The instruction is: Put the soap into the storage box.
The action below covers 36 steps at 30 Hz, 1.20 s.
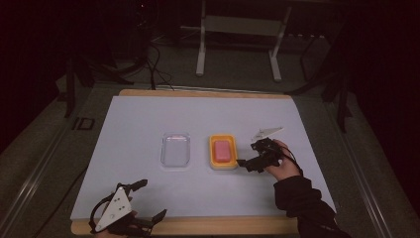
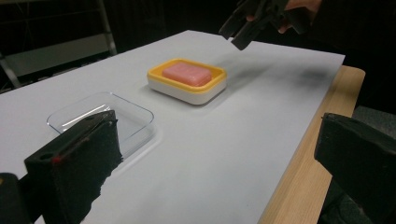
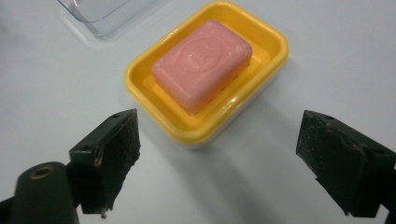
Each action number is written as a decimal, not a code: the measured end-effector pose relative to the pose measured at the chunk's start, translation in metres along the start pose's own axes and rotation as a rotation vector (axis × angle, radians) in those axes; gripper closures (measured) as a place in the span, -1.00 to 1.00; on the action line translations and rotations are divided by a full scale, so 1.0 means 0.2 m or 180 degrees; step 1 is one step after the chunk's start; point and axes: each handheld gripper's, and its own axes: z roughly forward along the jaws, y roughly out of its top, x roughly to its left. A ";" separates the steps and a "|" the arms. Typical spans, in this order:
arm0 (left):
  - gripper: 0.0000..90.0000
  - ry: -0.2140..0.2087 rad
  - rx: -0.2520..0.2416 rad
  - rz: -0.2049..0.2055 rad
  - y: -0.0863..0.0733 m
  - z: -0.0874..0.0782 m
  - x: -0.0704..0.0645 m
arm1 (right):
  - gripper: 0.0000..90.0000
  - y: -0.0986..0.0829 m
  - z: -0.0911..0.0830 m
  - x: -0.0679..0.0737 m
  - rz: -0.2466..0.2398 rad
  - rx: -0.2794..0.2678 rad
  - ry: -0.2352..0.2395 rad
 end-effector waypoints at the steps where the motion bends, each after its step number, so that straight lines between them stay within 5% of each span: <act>1: -0.98 0.0000 -0.0001 0.0002 0.00 0.00 0.00 | -0.71 -0.01 -0.01 0.00 0.0005 -0.0010 -0.0006; 12: -0.98 0.0004 0.0000 0.0005 0.00 0.00 0.00 | -0.71 -0.14 -0.08 0.03 0.0035 -0.0071 -0.0194; 23: -0.98 0.0005 0.0006 0.0012 0.00 0.00 0.00 | -0.71 -0.27 -0.13 0.05 0.0295 -0.0289 -0.0552; 29: -0.98 0.0006 0.0011 0.0015 0.00 0.00 0.00 | -0.71 -0.35 -0.18 0.04 0.0483 -0.0431 -0.0563; 36: -0.98 0.0009 0.0015 0.0014 0.00 0.00 -0.01 | -0.71 -0.40 -0.21 0.03 0.0508 -0.0516 -0.0574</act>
